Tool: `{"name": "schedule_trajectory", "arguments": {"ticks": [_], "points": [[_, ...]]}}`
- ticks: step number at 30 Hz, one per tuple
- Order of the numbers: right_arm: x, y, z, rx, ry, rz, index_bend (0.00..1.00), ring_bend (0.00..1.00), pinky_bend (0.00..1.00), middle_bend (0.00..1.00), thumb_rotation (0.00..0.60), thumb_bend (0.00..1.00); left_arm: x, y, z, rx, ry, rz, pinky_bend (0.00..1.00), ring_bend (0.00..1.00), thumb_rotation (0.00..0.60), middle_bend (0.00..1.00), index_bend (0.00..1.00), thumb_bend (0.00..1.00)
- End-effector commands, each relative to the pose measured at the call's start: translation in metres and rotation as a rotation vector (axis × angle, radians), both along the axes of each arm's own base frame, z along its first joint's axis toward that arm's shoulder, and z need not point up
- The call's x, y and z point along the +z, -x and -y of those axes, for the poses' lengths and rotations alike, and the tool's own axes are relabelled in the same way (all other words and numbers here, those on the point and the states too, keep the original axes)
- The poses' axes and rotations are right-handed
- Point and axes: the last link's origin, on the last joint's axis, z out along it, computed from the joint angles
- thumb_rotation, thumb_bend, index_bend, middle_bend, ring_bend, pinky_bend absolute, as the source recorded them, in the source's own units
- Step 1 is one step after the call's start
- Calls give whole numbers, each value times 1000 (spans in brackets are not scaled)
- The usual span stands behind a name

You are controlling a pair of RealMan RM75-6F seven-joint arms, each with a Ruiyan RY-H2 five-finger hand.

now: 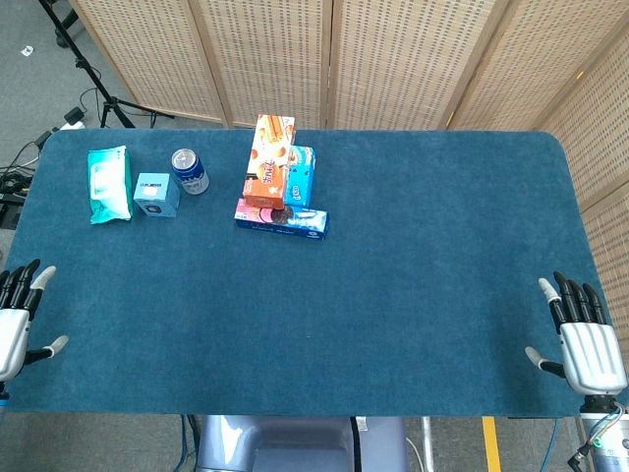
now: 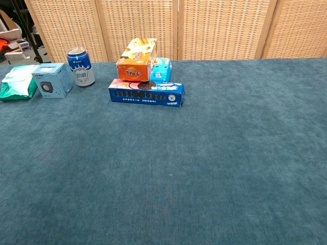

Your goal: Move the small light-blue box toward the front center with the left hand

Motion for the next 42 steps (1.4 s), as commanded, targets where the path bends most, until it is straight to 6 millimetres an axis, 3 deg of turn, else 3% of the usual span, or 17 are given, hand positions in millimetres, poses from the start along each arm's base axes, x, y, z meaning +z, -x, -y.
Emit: {"name": "schedule_trajectory", "arguments": {"ticks": [1, 7, 9, 17, 19, 25, 34, 42], "points": [[0, 0, 0, 0, -1, 0, 0, 0, 0, 0, 600, 0, 0, 0, 0, 2, 1, -1, 0, 0, 600, 0, 0, 0], [0, 0, 0, 1, -1, 3, 0, 0, 0, 0, 600, 0, -4, 2, -3, 12, 15, -13, 0, 0, 600, 0, 0, 0], [3, 1, 1, -5, 6, 10, 0, 0, 0, 0, 600, 0, -4, 0, -13, 2, 30, 7, 0, 0, 600, 0, 0, 0], [6, 4, 7, -33, 19, 11, 0, 0, 0, 0, 600, 0, 2, -20, -103, -21, 111, 68, 0, 0, 600, 0, 0, 0], [5, 6, 10, -48, 20, 8, 0, 0, 0, 0, 600, 0, 0, -28, -134, -26, 104, 83, 0, 0, 600, 0, 0, 0], [3, 14, 19, -95, 19, -6, 0, 0, 0, 0, 600, 0, -9, -36, -194, 6, 91, 116, 0, 0, 600, 0, 0, 0], [-2, 21, 30, -128, 23, -30, 0, 0, 0, 0, 600, 0, -34, -38, -261, 97, 186, 78, 0, 0, 600, 0, 0, 0], [-5, 29, 39, -169, 28, -47, 0, 0, 0, 0, 600, 0, -56, -43, -297, 167, 229, 94, 0, 0, 600, 0, 0, 0]]}}
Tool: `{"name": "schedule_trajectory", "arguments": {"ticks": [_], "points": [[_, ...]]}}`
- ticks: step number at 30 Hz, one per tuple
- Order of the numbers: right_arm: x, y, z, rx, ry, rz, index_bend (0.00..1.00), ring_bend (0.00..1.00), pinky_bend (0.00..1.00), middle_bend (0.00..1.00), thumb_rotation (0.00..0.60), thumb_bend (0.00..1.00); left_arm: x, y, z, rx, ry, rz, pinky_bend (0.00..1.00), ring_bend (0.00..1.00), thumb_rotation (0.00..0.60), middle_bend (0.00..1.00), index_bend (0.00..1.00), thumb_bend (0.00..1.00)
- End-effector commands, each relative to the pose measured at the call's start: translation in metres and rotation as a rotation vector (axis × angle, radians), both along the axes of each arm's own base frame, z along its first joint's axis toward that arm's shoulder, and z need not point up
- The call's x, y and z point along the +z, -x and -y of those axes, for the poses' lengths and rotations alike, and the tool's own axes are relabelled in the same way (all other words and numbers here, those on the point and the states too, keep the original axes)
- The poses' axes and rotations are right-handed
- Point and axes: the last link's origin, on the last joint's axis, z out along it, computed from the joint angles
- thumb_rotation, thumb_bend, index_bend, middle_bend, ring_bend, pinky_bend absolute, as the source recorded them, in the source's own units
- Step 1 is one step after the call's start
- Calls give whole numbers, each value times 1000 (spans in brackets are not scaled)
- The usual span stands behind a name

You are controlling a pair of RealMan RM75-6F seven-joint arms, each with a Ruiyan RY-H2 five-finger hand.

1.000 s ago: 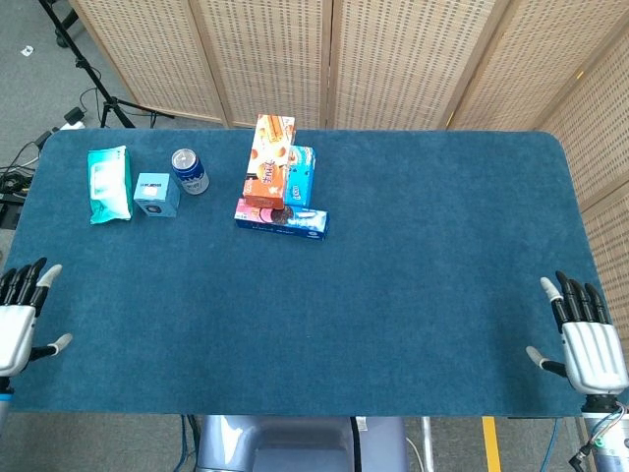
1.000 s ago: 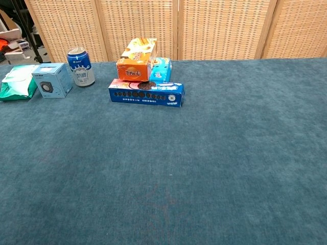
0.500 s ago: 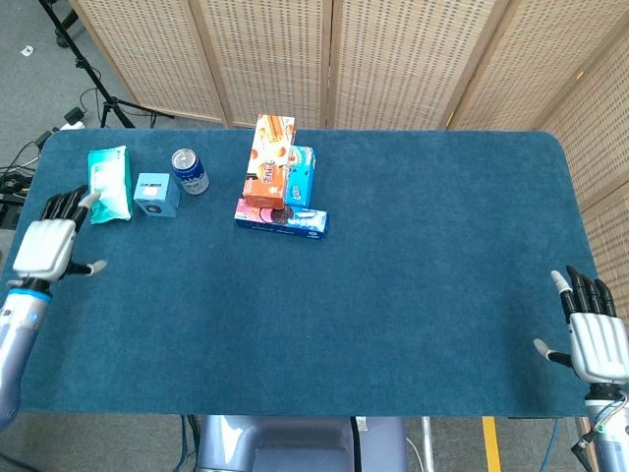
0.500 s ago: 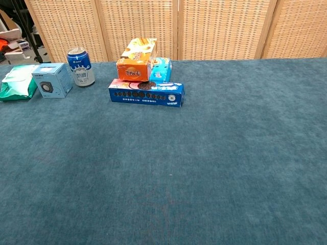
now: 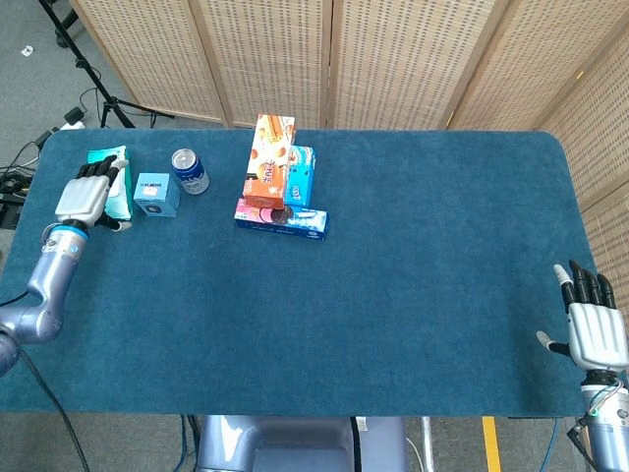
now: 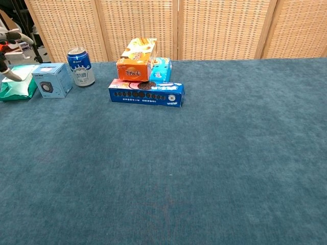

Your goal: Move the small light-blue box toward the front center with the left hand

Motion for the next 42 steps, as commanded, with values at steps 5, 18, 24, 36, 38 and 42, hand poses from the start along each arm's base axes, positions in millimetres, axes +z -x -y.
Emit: {"name": "schedule_trajectory", "arguments": {"ticks": [5, 18, 24, 36, 38, 42], "points": [[1, 5, 5, -27, 11, -4, 0, 0, 0, 0, 600, 0, -34, -18, -25, 35, 37, 71, 0, 0, 600, 0, 0, 0], [3, 11, 9, -55, 24, -1, 0, 0, 0, 0, 600, 0, -51, -25, -42, 53, 25, 40, 32, 56, 600, 103, 54, 0], [0, 13, 9, -67, 18, -12, 0, 0, 0, 0, 600, 0, -58, -31, -49, 65, 40, 13, 211, 219, 600, 316, 199, 0], [0, 10, 7, -55, 23, -7, 0, 0, 0, 0, 600, 0, -40, -28, -46, -4, -12, 65, 287, 317, 600, 432, 293, 0], [0, 8, 6, -48, 21, -3, 0, 0, 0, 0, 600, 0, -29, -27, -42, -43, -18, 85, 287, 317, 600, 432, 293, 0], [1, 5, 4, -31, 17, 8, 0, 0, 0, 0, 600, 0, -2, -23, -22, -134, -13, 122, 287, 317, 600, 432, 293, 0]]}}
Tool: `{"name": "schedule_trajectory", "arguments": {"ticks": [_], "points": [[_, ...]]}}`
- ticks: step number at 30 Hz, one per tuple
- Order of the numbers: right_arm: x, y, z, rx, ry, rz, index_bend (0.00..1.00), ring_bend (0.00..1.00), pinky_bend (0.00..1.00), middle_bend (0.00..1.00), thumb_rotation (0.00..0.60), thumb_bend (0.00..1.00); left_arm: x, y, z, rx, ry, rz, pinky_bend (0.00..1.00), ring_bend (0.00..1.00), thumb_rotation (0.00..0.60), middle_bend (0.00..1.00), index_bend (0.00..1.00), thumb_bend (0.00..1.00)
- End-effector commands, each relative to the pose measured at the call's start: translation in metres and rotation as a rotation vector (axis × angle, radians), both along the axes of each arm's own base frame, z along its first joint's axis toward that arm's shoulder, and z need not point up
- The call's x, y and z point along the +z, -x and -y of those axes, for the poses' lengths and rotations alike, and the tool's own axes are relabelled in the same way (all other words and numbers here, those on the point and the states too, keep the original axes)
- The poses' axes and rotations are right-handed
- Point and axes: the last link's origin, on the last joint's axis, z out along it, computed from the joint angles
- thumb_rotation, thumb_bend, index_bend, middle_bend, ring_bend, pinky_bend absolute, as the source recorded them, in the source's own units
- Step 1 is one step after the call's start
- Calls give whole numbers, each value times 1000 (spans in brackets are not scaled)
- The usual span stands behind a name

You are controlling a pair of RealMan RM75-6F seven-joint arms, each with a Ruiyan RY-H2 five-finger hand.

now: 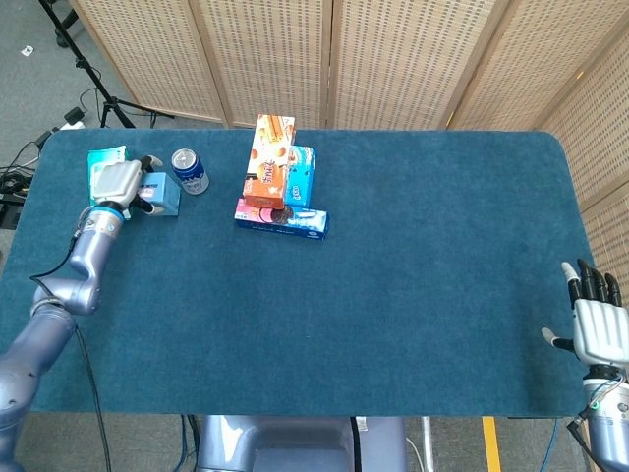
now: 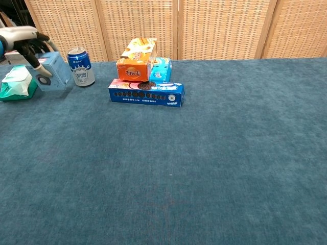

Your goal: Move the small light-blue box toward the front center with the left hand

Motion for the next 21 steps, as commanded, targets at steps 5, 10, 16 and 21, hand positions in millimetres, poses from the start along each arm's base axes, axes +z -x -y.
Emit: {"name": "schedule_trajectory", "arguments": {"ticks": [5, 10, 16, 21], "points": [[2, -7, -6, 33, -6, 28, 0, 0, 0, 0, 600, 0, 47, 19, 82, -88, 136, 73, 287, 317, 600, 432, 292, 0], [2, -12, -8, 58, -19, 40, 0, 0, 0, 0, 600, 0, 48, 20, 133, -32, 230, 83, 287, 316, 600, 432, 292, 0], [3, -16, -12, 86, -30, 61, 0, 0, 0, 0, 600, 0, 37, 25, 183, 24, 214, 138, 298, 317, 600, 432, 293, 0], [10, -16, -15, 97, -24, 85, 0, 0, 0, 0, 600, 0, 28, 31, 205, 65, 165, 46, 300, 317, 600, 432, 293, 0]]}}
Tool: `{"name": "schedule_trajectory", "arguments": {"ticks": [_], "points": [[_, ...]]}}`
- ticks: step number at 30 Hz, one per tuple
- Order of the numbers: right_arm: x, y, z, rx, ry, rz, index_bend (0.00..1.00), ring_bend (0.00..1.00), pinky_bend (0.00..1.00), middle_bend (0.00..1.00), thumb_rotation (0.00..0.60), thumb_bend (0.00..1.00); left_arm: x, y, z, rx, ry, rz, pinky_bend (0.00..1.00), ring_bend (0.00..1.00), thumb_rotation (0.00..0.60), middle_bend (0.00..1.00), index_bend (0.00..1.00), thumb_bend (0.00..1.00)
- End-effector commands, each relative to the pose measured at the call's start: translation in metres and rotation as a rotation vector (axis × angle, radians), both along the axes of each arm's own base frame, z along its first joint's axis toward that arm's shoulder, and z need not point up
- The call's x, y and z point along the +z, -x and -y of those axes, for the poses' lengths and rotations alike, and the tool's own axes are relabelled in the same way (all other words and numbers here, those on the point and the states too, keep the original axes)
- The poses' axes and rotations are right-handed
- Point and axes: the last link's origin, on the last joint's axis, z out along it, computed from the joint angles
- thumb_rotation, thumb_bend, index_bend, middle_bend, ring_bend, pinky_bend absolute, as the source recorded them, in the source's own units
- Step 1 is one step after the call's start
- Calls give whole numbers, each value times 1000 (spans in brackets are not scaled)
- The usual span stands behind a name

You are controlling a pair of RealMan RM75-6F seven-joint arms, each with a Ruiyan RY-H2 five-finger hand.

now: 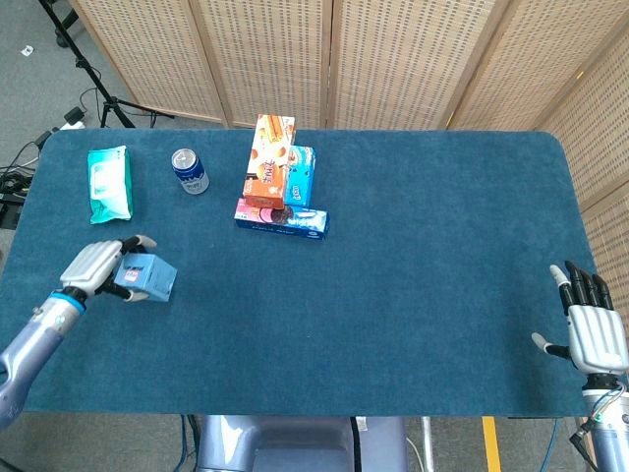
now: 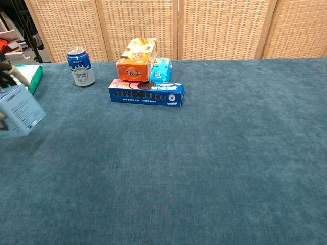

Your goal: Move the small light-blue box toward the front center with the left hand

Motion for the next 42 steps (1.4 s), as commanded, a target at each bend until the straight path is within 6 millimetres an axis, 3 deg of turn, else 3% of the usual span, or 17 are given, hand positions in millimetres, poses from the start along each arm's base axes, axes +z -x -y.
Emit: {"name": "schedule_trajectory", "arguments": {"ticks": [1, 9, 11, 12, 13, 15, 18, 25, 32, 38, 42], "points": [[3, 0, -2, 5, 3, 8, 0, 0, 0, 0, 600, 0, 1, 15, 27, 63, -73, -112, 300, 317, 600, 432, 293, 0], [13, 1, -7, 12, 30, 35, 0, 0, 0, 0, 600, 0, -24, 12, 22, 97, -102, -180, 300, 314, 600, 411, 293, 0], [16, 2, -8, 9, 37, 43, 0, 0, 0, 0, 600, 0, -32, 12, 23, 105, -70, -173, 300, 260, 600, 321, 292, 0], [16, 2, -8, 10, 38, 45, 0, 0, 0, 0, 600, 0, -34, 12, 23, 105, -58, -168, 284, 171, 600, 207, 258, 0], [17, 2, -8, 10, 38, 47, 0, 0, 0, 0, 600, 0, -35, 20, 42, 112, -36, -180, 247, 82, 600, 101, 192, 0], [17, 2, -8, 11, 38, 52, 0, 0, 0, 0, 600, 0, -33, 12, 24, 72, -53, -150, 149, 0, 600, 0, 71, 0], [18, 2, -9, 16, 40, 51, 0, 0, 0, 0, 600, 0, -28, 10, 31, 43, -33, -142, 62, 0, 600, 0, 8, 0], [20, 1, -11, 21, 41, 54, 0, 0, 0, 0, 600, 0, -13, 5, 51, -63, -22, -171, 47, 0, 600, 0, 0, 0], [19, 1, -10, 20, 37, 58, 0, 0, 0, 0, 600, 0, -25, 7, 38, -98, 20, -231, 47, 0, 600, 0, 12, 0], [20, 3, -9, 12, 37, 62, 0, 0, 0, 0, 600, 0, -41, 9, 27, -108, 13, -244, 106, 62, 600, 113, 121, 0], [21, 4, -9, 9, 44, 66, 0, 0, 0, 0, 600, 0, -45, 5, 24, -121, 9, -245, 187, 211, 600, 307, 321, 0]]}}
